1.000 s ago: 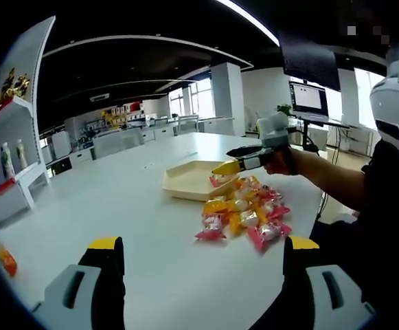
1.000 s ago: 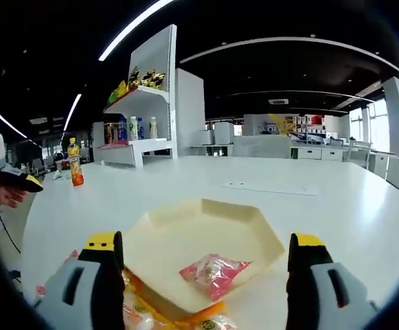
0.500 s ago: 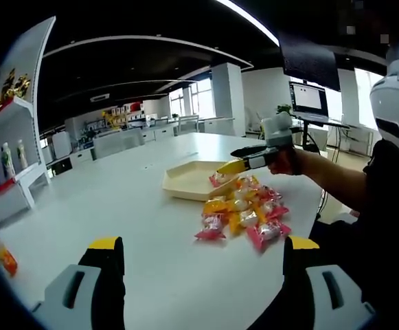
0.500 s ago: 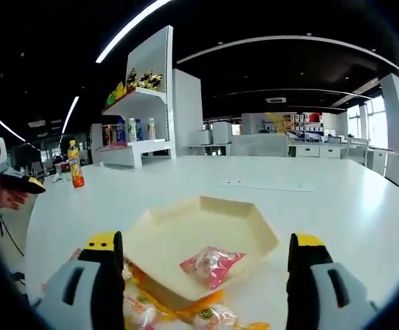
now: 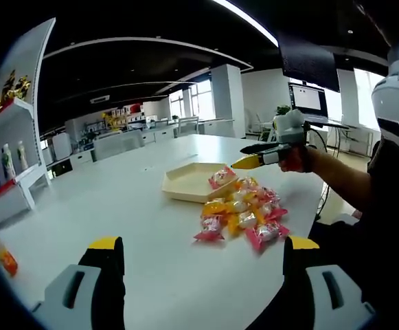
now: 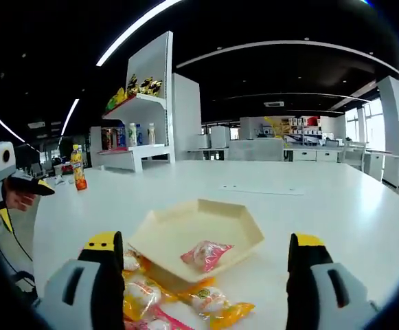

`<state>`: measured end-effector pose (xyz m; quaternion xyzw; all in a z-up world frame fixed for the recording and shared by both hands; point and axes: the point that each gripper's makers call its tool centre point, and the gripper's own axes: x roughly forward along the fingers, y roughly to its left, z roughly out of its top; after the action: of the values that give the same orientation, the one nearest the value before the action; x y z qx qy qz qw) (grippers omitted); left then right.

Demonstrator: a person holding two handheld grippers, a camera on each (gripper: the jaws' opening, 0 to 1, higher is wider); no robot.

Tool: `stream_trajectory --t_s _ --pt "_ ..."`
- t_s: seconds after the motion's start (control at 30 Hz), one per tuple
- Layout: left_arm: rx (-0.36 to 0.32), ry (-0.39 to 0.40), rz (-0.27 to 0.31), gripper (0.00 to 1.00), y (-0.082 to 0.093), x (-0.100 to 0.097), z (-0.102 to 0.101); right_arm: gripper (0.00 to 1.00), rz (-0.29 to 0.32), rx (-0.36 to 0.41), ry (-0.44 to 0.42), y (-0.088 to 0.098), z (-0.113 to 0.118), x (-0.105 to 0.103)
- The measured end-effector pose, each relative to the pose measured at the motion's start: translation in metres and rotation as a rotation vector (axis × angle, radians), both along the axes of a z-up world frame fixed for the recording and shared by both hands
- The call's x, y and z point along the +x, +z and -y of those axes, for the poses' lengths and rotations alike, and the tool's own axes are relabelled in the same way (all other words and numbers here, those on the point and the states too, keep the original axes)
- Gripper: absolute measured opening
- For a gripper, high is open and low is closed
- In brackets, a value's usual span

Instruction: Pick up the marshmallows scattered on the table and place them into the bowl on the table

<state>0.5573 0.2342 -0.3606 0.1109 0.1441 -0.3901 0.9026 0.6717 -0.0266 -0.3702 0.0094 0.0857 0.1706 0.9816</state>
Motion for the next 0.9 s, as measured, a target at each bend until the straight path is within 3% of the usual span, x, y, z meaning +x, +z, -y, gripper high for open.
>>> stream_trajectory --t_s 0.43,0.9 --pt "0.002 -0.034 0.012 0.95 0.002 -0.011 0.013 0.97 0.000 -0.036 0.035 0.004 0.006 -0.053" --pt "0.002 -0.058 0.029 0.95 0.008 -0.021 0.022 0.95 -0.013 -0.067 0.025 -0.003 0.021 -0.076"
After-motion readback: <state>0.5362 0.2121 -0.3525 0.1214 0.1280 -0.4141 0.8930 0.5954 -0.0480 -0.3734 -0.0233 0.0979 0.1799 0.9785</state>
